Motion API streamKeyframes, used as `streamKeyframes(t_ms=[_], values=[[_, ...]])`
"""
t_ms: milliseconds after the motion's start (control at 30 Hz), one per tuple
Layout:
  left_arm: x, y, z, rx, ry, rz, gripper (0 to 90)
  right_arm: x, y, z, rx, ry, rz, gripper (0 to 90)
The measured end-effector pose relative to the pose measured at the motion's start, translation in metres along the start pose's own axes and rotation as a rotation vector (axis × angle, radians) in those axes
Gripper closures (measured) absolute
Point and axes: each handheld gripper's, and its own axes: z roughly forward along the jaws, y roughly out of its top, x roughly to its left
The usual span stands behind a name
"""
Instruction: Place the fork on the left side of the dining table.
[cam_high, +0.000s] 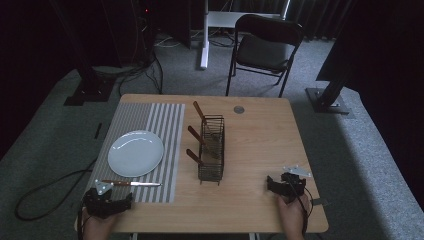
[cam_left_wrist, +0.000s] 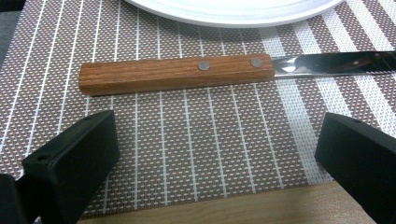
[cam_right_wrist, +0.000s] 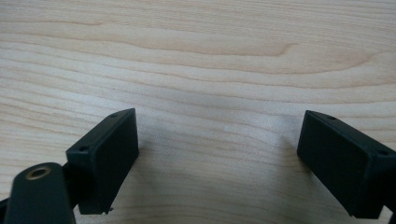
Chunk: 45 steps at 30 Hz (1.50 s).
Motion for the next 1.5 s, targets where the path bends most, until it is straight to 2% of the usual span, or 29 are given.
streamKeyframes(t_ms=[467, 800, 900, 1133, 1200, 1333, 1400, 1500], values=[[0.0, -0.002, 0.0, -0.018, -0.002, 0.0, 0.0, 0.0, 0.0, 0.0, 0.0, 0.0, 0.0, 12.2], [0.001, -0.002, -0.002, -0.014, -0.003, 0.002, 0.8, 0.0, 0.0, 0.0, 0.0, 0.0, 0.0, 12.2], [0.0, -0.002, -0.005, -0.007, -0.013, -0.023, 3.5, 0.0, 0.0, 0.0, 0.0, 0.0, 0.0, 12.2], [-0.004, 0.0, -0.007, 0.002, -0.067, -0.021, 3.3, 0.0, 0.0, 0.0, 0.0, 0.0, 0.0, 12.2], [-0.006, 0.003, -0.01, 0.006, -0.077, 0.006, 3.3, 0.0, 0.0, 0.0, 0.001, 0.0, 0.001, 12.2], [-0.011, 0.008, -0.016, 0.0, -0.098, 0.034, 3.4, 0.0, 0.0, 0.0, 0.0, 0.001, 0.001, 12.2], [-0.014, 0.009, -0.018, -0.001, -0.106, 0.037, 3.4, 0.0, 0.0, 0.0, 0.0, 0.001, 0.001, 12.2], [-0.016, 0.011, -0.02, -0.005, -0.141, 0.036, 3.4, 0.0, 0.0, 0.0, 0.0, 0.0, 0.001, 12.2]])
